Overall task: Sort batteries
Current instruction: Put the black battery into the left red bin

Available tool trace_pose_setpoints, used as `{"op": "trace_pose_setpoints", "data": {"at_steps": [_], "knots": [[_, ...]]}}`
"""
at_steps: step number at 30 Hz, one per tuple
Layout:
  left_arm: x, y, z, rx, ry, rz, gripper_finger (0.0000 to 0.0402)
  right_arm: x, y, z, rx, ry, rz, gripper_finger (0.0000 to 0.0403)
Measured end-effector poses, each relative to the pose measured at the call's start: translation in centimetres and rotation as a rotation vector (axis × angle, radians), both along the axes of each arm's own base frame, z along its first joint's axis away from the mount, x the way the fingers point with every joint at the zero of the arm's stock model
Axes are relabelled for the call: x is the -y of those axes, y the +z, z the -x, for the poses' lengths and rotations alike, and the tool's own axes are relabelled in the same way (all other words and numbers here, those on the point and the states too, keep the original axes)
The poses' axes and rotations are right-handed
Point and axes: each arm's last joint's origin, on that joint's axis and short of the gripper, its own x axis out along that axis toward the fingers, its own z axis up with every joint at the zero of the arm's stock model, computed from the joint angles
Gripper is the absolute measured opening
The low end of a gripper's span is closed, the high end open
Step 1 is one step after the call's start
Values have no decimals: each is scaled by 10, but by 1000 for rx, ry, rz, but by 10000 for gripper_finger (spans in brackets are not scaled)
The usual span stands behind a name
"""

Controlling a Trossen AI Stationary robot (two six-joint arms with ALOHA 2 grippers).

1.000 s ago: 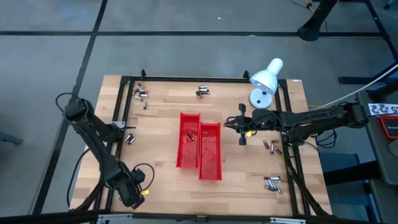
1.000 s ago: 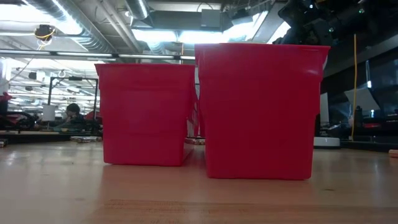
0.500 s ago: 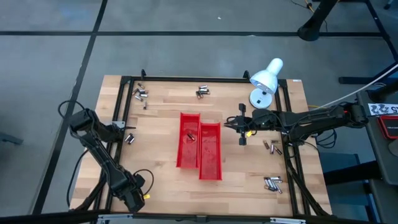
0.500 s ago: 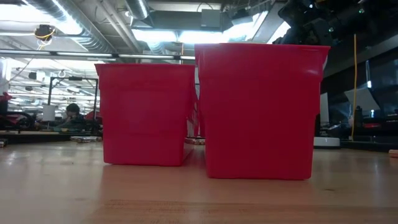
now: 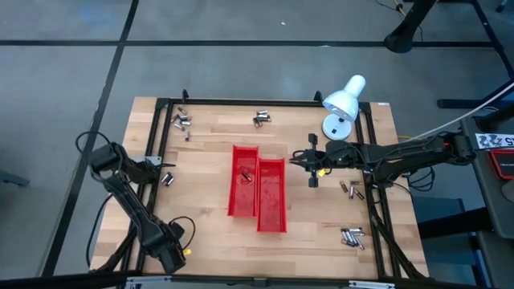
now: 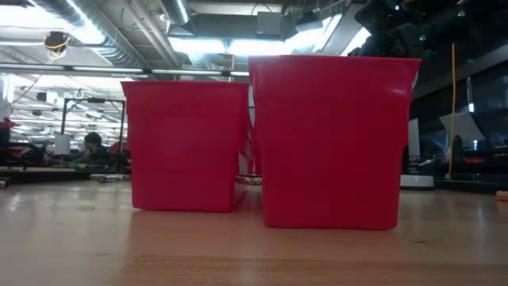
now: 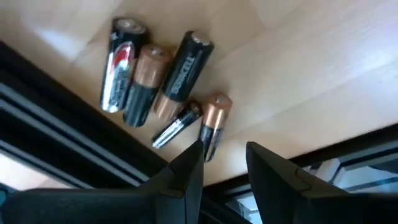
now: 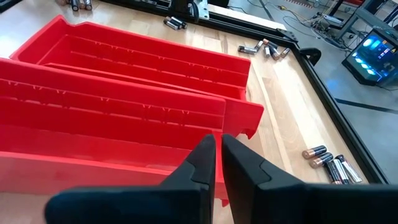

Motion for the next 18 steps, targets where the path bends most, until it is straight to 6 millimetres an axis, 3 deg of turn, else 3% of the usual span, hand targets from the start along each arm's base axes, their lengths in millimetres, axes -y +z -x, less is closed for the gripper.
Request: {"op": "trace_pose_setpoints", "data": {"at_steps": [18], "knots": [[4,-27,-4,-61,-72,-26,105,0,0,0,2,0,0,30]]}}
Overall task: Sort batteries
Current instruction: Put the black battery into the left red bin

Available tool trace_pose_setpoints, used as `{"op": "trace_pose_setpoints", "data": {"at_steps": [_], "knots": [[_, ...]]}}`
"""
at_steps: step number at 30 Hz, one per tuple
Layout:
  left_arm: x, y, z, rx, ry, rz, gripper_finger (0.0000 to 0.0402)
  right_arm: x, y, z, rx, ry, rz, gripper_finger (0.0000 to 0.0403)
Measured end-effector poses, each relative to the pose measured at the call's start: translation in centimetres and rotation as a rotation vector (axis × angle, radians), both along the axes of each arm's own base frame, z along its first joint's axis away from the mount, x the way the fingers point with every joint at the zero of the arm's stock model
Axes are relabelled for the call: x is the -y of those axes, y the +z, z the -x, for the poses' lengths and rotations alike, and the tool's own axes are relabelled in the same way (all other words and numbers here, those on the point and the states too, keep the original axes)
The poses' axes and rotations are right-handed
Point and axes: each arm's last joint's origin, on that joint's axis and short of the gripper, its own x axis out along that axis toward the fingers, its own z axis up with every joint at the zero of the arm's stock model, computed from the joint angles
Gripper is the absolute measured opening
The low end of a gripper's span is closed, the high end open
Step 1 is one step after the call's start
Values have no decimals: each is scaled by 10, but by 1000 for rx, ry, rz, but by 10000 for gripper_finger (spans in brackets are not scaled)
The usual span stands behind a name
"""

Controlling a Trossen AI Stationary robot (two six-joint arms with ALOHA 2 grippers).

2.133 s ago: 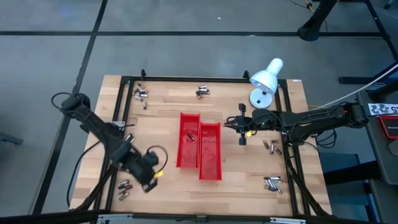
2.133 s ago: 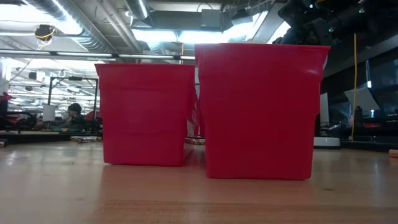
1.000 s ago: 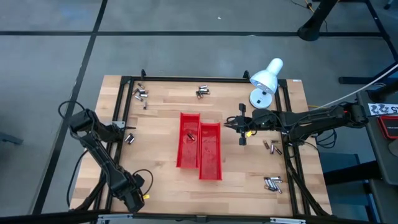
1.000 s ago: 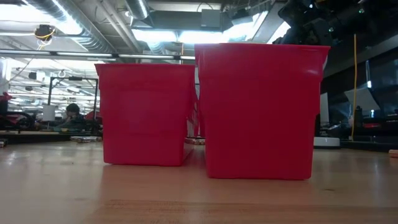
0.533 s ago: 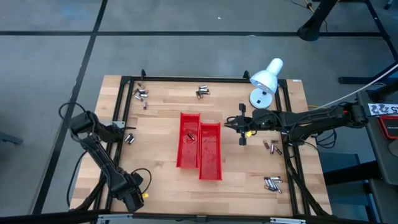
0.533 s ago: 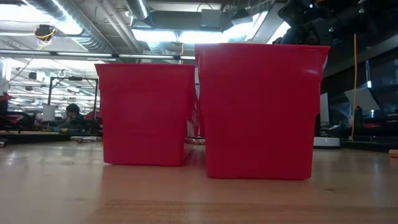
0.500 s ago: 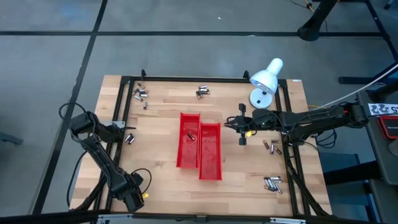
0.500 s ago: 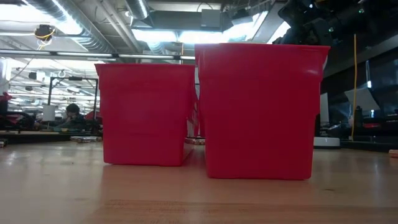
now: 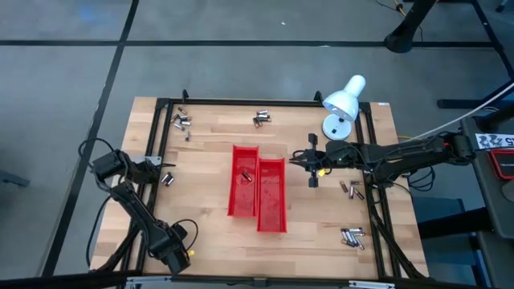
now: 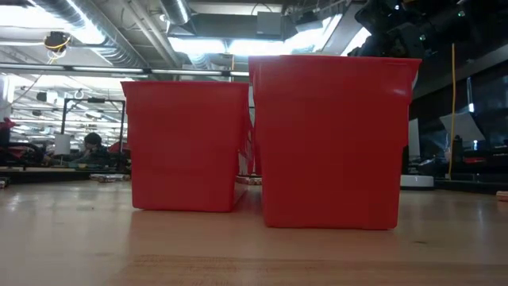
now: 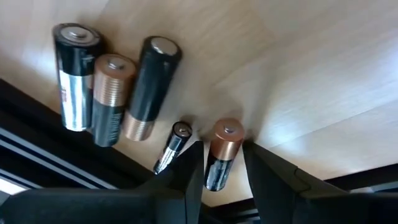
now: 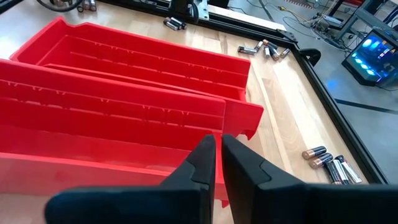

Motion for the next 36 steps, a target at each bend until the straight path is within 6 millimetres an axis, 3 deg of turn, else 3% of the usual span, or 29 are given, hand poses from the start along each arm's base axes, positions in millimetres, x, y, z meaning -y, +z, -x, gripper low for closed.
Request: {"op": "trace_pose_setpoints", "data": {"at_steps": [6,14,20,25,30,36], "knots": [[-4,0,-1,0,-39,-11,35,0,0,0,2,0,0,30],[-20,7,-15,54,-95,-2,33,0,0,0,1,0,0,30],[-44,42,-30,254,-46,-42,33,0,0,0,1,0,0,30],[-73,76,-43,484,16,-112,35,0,0,0,1,0,0,30],[-110,102,-57,734,10,-298,33,0,0,0,0,0,0,30],[-158,117,-97,943,-84,-469,36,0,0,0,-2,0,0,30]]}}
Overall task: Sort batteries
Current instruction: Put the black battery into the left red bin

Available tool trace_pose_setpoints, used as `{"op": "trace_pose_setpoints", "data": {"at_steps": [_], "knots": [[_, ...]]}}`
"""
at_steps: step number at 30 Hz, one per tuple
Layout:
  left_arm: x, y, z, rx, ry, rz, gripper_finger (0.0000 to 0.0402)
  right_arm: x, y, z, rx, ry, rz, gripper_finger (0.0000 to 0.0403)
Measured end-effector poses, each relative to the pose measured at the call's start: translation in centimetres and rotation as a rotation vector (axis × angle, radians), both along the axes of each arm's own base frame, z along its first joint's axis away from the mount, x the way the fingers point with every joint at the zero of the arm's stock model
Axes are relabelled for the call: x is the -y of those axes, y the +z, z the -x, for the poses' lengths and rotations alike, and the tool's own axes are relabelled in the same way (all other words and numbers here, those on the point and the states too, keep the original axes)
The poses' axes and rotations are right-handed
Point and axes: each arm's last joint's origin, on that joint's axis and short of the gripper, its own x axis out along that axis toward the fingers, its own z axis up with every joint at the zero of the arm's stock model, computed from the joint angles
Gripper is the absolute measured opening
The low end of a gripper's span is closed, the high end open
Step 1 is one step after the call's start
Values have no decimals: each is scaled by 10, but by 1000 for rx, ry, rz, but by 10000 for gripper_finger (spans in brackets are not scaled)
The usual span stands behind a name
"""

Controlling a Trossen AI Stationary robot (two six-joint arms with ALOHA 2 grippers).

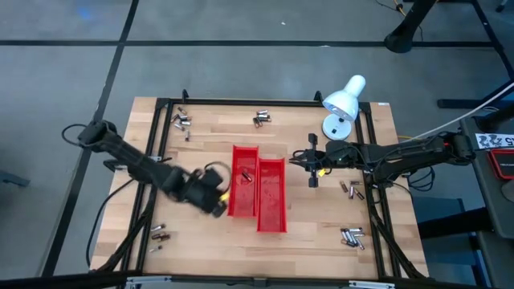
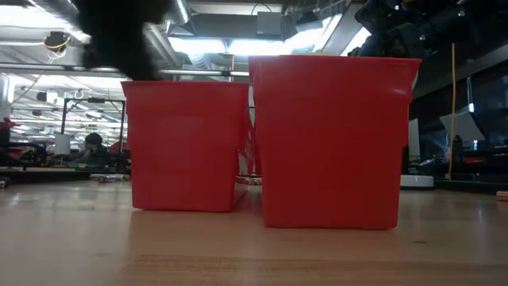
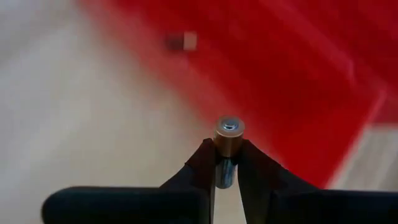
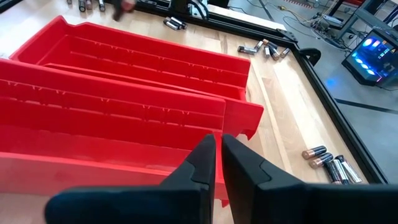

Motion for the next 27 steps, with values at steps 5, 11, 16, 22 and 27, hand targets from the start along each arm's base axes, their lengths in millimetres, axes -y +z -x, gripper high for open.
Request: {"op": "trace_pose_setpoints", "data": {"at_steps": [5,11,16,22,27], "knots": [[-40,9,-28,97,-78,-133,34,0,0,0,-1,0,0,30],[-77,6,-39,62,-107,-166,38,0,-2,1,-26,-12,-14,30],[-98,-8,-51,28,-131,-151,35,2,-2,1,-24,-60,6,30],[-117,-24,-59,-19,-210,-83,44,3,-3,2,-24,-108,-23,30],[-128,-29,-61,-24,-288,-32,47,3,-3,2,-11,-146,-107,30]]}}
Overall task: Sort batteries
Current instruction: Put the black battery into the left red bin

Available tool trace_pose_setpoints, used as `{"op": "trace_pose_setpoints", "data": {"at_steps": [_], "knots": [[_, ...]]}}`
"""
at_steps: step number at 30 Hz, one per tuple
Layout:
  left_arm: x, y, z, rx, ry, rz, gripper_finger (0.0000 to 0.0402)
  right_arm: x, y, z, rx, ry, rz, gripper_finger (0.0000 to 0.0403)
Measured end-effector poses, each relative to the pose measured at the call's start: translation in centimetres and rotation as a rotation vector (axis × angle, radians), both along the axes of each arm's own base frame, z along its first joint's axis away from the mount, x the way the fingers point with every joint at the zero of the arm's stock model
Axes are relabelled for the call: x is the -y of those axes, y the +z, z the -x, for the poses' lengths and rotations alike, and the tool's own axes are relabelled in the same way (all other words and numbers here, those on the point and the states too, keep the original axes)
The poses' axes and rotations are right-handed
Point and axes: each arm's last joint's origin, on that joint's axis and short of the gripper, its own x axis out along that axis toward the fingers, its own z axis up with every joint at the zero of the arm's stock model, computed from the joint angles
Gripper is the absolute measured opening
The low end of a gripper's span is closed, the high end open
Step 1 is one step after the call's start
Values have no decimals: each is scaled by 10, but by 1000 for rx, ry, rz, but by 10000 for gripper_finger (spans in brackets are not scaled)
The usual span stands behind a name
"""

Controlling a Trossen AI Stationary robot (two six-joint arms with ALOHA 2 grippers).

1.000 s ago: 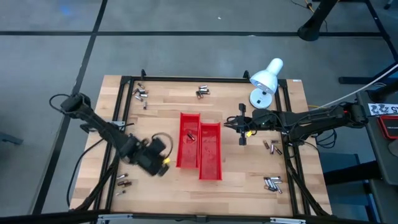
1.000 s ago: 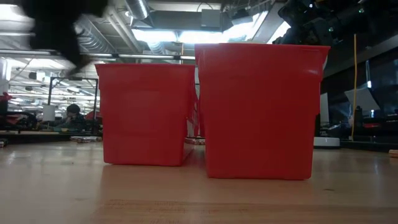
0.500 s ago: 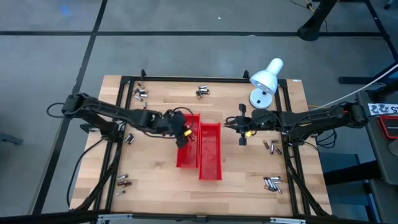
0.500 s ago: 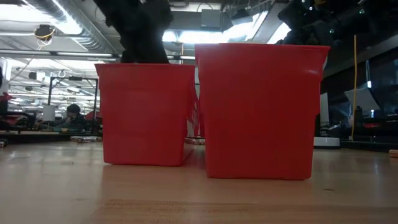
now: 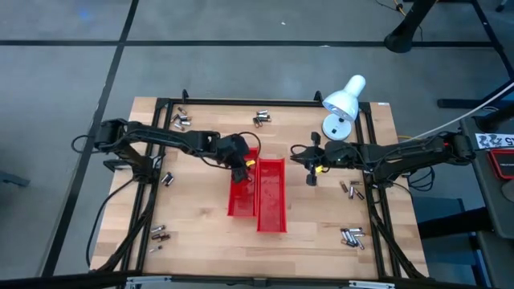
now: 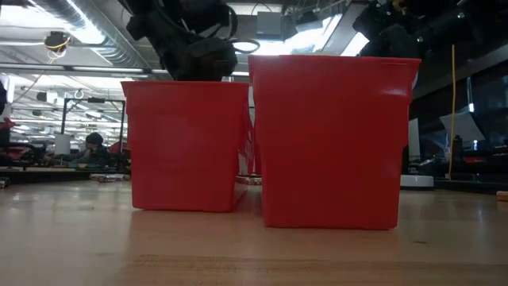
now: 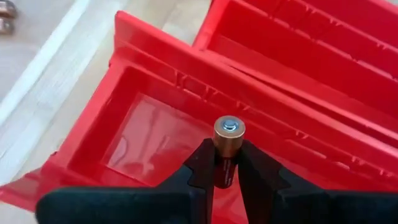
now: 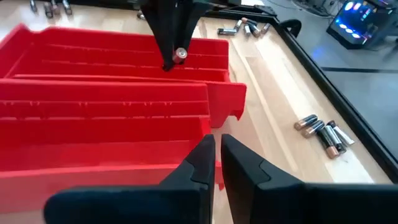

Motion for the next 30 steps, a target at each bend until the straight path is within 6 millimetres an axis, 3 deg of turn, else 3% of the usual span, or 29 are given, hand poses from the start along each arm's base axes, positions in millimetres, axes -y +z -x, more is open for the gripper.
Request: {"op": "trace_pose_setpoints", "data": {"at_steps": [6,16,23,27,30], "knots": [[-1,-1,-1,5,-13,28,58,0,4,-2,46,3,8,30],[-1,4,-2,-3,1,39,142,0,6,-3,48,54,125,30],[7,49,1,-88,-42,25,156,0,12,-5,100,71,178,30],[29,76,22,-232,7,27,156,0,13,-5,115,70,179,30],[53,84,45,-344,78,51,156,0,13,-5,113,71,179,30]]}}
